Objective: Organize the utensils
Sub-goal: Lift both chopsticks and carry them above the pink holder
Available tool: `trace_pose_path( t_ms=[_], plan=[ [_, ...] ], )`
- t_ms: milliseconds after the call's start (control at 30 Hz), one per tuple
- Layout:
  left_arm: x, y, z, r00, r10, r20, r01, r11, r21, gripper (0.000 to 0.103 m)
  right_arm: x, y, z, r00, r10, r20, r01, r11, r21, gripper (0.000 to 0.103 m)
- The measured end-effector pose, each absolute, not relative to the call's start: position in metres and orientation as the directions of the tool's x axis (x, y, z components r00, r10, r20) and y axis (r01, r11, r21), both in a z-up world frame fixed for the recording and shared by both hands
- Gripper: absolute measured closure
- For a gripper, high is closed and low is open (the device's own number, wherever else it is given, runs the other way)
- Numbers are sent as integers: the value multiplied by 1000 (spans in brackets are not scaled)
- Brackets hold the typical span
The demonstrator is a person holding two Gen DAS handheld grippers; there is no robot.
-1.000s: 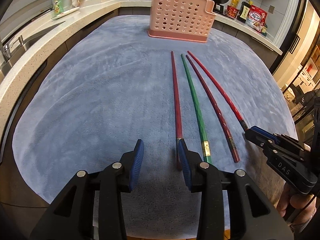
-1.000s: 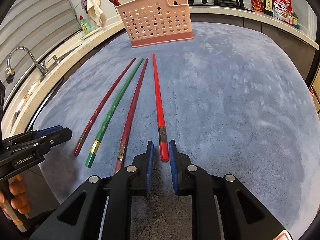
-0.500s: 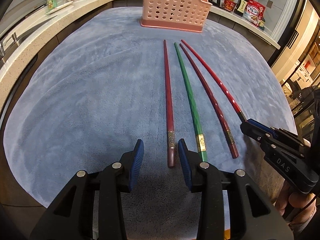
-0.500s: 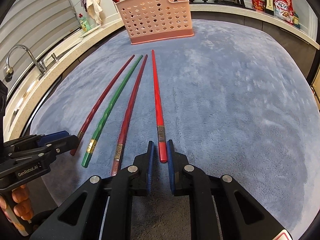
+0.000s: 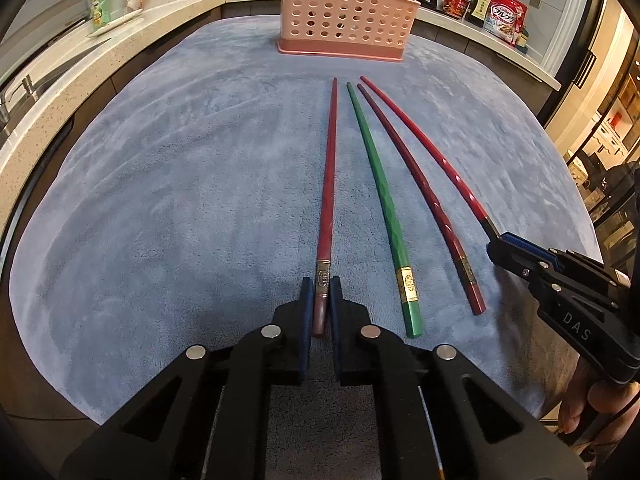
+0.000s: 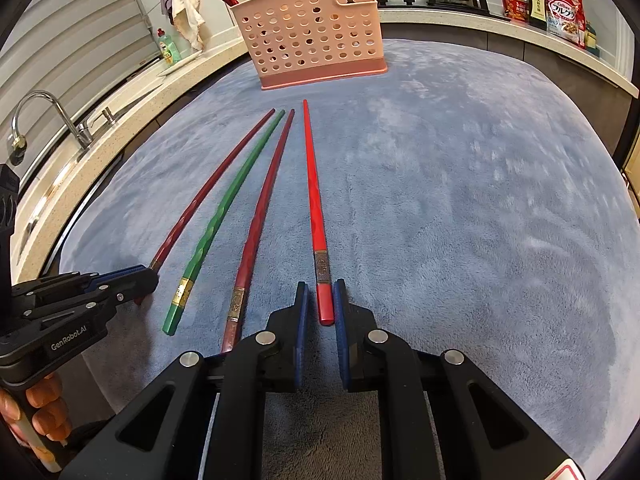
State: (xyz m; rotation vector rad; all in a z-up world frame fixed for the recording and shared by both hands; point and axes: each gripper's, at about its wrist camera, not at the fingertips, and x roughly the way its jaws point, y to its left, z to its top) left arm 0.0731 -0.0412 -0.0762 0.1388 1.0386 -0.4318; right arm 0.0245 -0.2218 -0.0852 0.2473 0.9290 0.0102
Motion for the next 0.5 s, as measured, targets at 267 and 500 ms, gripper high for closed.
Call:
trace_pose_path(
  t_ms=[267,500],
  plan=[
    [71,-44,-75,436,-272,-858,415,907,-77,96,23,-222,-85,603,111,-790,99,972,212,95],
    [73,-42,-74,431,-272,-861,410,909,-82,96,19,-217,-78,617,91,-782,93,978,186,95]
  ],
)
